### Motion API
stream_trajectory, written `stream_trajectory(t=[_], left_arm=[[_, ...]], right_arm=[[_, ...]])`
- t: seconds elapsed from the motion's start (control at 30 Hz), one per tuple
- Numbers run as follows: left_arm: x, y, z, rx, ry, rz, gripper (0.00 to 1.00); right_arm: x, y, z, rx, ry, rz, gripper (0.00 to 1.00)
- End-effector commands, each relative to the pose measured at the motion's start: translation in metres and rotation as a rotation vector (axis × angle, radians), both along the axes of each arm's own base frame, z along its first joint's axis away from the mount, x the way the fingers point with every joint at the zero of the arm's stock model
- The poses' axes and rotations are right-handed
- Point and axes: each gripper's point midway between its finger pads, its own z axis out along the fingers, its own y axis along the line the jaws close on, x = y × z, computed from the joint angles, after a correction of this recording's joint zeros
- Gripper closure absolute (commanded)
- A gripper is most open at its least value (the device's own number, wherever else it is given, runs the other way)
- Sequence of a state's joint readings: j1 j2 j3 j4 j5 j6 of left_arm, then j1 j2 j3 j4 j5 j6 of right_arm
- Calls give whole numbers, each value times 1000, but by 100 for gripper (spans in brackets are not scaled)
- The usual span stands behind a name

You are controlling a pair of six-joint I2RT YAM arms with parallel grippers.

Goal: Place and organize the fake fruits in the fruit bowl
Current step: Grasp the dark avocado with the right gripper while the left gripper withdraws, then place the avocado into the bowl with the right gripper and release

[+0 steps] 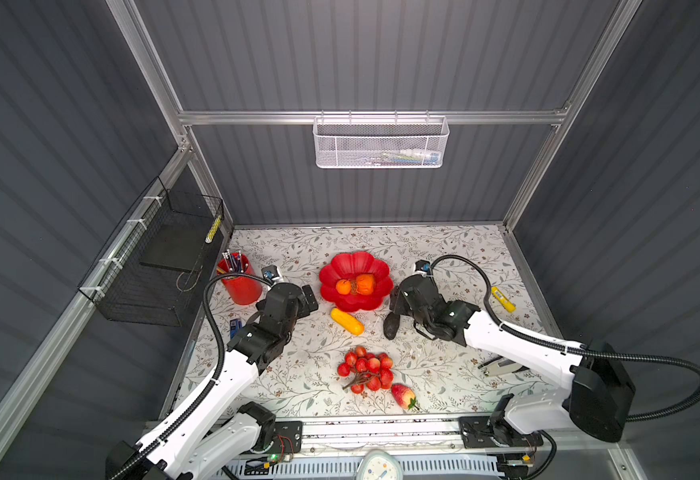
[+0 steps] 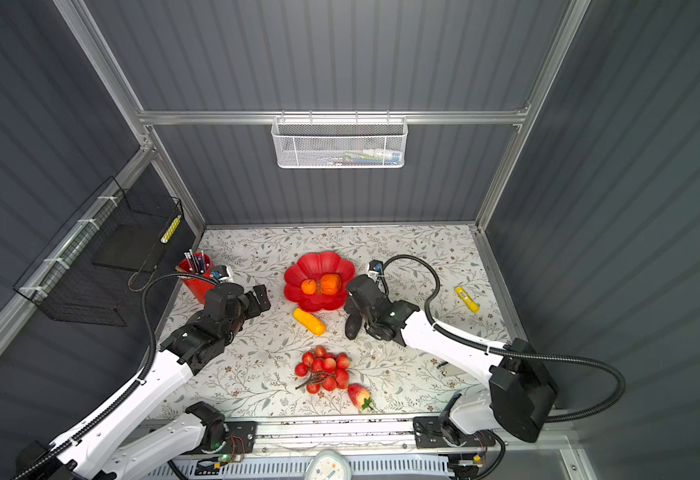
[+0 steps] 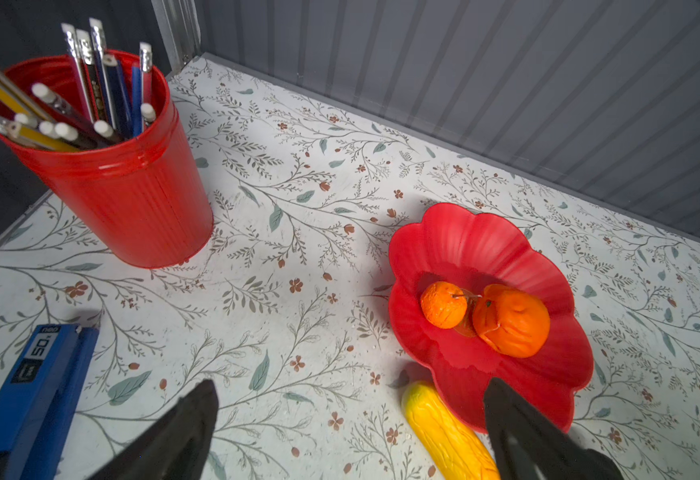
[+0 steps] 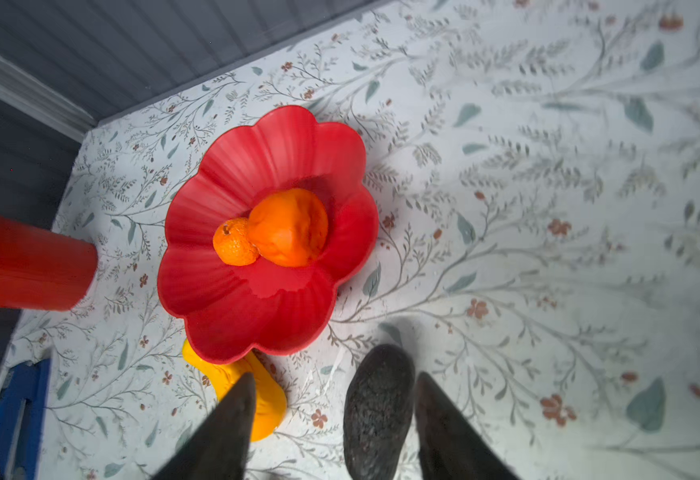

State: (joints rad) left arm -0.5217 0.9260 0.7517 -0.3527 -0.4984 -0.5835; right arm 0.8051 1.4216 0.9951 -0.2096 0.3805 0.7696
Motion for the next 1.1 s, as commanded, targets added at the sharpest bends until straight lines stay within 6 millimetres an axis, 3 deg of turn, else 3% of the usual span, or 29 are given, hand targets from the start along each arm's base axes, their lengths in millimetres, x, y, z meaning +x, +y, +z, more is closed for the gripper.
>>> stream_trajectory(t=[0.0,0.2,0.7,0.9,1.07], left_arm=[[-8,10,-2,-19,11,41,0],[-14,17,1,-4,-1,54,0],[-15,17,-3,-7,12,56,0],[-16,18,-4,-2,14,56,0],[-16,18,-3,-2,15,56,0]], right_arm=[[-8,-8,-46,-132,143,24,23],[-14,1,-92,-112,268,3,10],[-13,8,-139,-135,347,-14,13],[-13,7,-145,-123,337,-22,27],[-14,3,-138,-120,306,-16,46]])
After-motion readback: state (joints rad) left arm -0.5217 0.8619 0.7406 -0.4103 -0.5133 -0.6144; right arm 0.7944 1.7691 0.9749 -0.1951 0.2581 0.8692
